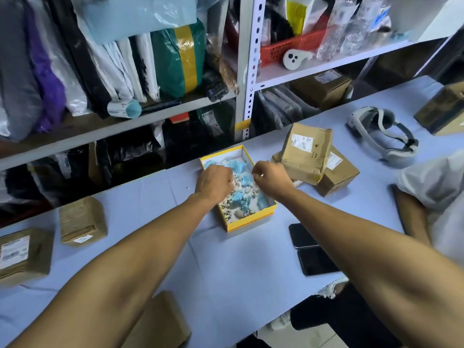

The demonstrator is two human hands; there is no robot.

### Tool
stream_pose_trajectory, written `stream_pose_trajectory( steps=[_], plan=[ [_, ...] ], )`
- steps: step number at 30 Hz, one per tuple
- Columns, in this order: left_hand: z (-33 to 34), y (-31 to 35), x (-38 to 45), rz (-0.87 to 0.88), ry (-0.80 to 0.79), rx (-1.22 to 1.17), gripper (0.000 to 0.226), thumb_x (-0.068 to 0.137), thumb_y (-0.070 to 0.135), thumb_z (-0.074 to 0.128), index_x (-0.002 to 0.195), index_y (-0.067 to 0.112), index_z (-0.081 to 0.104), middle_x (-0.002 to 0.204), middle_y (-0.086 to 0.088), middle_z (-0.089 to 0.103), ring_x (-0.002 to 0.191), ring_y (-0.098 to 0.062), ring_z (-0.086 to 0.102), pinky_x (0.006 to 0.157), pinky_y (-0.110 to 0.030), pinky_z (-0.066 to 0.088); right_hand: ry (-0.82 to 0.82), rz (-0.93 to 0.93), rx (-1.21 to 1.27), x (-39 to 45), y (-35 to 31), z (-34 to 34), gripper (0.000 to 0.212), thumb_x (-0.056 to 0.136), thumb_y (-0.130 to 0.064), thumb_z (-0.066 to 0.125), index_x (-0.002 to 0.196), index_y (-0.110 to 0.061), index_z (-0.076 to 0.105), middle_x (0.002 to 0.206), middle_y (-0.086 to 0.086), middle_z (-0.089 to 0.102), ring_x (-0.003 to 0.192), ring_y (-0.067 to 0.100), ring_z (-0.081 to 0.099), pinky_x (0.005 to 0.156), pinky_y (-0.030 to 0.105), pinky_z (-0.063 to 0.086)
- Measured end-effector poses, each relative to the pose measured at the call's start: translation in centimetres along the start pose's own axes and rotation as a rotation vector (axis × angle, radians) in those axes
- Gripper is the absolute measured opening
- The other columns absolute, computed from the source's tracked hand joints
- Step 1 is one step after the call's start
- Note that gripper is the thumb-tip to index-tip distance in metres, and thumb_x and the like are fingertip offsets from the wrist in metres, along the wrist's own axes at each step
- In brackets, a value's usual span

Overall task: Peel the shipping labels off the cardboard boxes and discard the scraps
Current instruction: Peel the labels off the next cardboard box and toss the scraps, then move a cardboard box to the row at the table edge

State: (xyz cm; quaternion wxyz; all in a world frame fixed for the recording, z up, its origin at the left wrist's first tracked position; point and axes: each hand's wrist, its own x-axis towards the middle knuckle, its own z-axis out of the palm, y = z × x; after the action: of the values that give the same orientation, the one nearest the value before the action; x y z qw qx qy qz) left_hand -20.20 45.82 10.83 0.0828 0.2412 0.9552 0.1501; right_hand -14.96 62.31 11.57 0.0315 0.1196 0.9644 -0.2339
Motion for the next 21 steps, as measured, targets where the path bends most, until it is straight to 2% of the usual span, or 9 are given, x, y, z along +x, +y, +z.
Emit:
stream_pose_trajectory(
  steps=[4, 8, 10, 12, 14, 16, 19, 21],
  plan=[
    [0.7, 0.0, 1.0, 0.020, 0.010, -0.014, 0.025, 0.087, 0.009, 0.051, 0.092, 0.017, 0.074, 0.097, -0.006, 0.073, 0.098, -0.030, 0.064, 0.075, -0.039, 0.055, -0.041, -0.013, -0.038, 1.2, 0.7, 0.2, 0.019, 0.086, -0.014, 0.048, 0.093, -0.008, 0.065, 0.090, 0.015, 0.070, 0.085, 0.035, 0.062, 0.073, 0.044, 0.054],
    [1.5, -0.3, 1.6, 0.042, -0.012, 0.026, 0.028, 0.095, 0.015, 0.044, 0.093, 0.013, 0.072, 0.095, -0.012, 0.070, 0.098, -0.035, 0.063, 0.073, -0.038, 0.049, -0.070, -0.015, -0.061, 2.0, 1.1, 0.5, 0.022, 0.086, -0.014, 0.047, 0.096, -0.009, 0.066, 0.094, 0.014, 0.071, 0.087, 0.034, 0.063, 0.074, 0.043, 0.055],
    [1.5, -0.4, 1.6, 0.065, -0.070, 0.096, 0.030, 0.098, 0.022, 0.044, 0.115, 0.013, 0.067, 0.110, -0.013, 0.068, 0.111, -0.035, 0.057, 0.087, -0.041, 0.048, -0.088, -0.027, -0.079, 2.2, 1.2, 0.7, 0.025, 0.085, -0.014, 0.046, 0.099, -0.011, 0.067, 0.097, 0.014, 0.071, 0.088, 0.034, 0.063, 0.075, 0.043, 0.056],
    [1.4, -0.5, 1.2, 0.068, -0.140, 0.165, 0.044, 0.097, 0.031, 0.047, 0.139, 0.016, 0.050, 0.137, -0.012, 0.055, 0.130, -0.033, 0.043, 0.107, -0.044, 0.038, -0.108, -0.038, -0.090, 2.2, 1.3, 0.7, 0.029, 0.085, -0.015, 0.045, 0.104, -0.013, 0.066, 0.103, 0.013, 0.071, 0.092, 0.033, 0.064, 0.077, 0.042, 0.056],
    [1.4, -0.9, 0.4, 0.059, -0.159, 0.196, 0.060, 0.095, 0.041, 0.049, 0.149, 0.019, 0.035, 0.156, -0.012, 0.032, 0.143, -0.033, 0.025, 0.117, -0.044, 0.023, -0.124, -0.046, -0.090, 2.2, 1.4, 1.0, 0.032, 0.085, -0.017, 0.046, 0.111, -0.016, 0.065, 0.110, 0.011, 0.070, 0.098, 0.032, 0.064, 0.080, 0.042, 0.056],
    [1.6, -1.4, -0.7, 0.039, -0.140, 0.214, 0.070, 0.092, 0.047, 0.051, 0.152, 0.020, 0.027, 0.161, -0.011, 0.018, 0.147, -0.033, 0.015, 0.118, -0.045, 0.016, -0.133, -0.052, -0.096, 2.0, 1.2, 1.4, 0.033, 0.085, -0.019, 0.047, 0.114, -0.018, 0.062, 0.115, 0.010, 0.068, 0.102, 0.032, 0.062, 0.083, 0.041, 0.055],
    [1.5, -2.6, -3.5, -0.036, -0.108, 0.211, 0.074, 0.089, 0.052, 0.053, 0.150, 0.020, 0.027, 0.159, -0.012, 0.019, 0.144, -0.033, 0.017, 0.116, -0.047, 0.019, -0.178, -0.118, -0.118, 1.2, -0.2, 2.7, 0.033, 0.087, -0.016, 0.050, 0.118, -0.014, 0.061, 0.120, 0.012, 0.065, 0.109, 0.035, 0.058, 0.086, 0.039, 0.051],
    [1.2, -3.7, -6.0, -0.109, -0.123, 0.180, 0.075, 0.090, 0.052, 0.053, 0.152, 0.021, 0.023, 0.161, -0.012, 0.015, 0.147, -0.035, 0.013, 0.117, -0.049, 0.016, -0.215, -0.170, -0.135, 0.4, -1.8, 3.9, 0.033, 0.087, -0.014, 0.050, 0.119, -0.013, 0.060, 0.121, 0.013, 0.064, 0.111, 0.034, 0.057, 0.086, 0.038, 0.049]
  ],
)
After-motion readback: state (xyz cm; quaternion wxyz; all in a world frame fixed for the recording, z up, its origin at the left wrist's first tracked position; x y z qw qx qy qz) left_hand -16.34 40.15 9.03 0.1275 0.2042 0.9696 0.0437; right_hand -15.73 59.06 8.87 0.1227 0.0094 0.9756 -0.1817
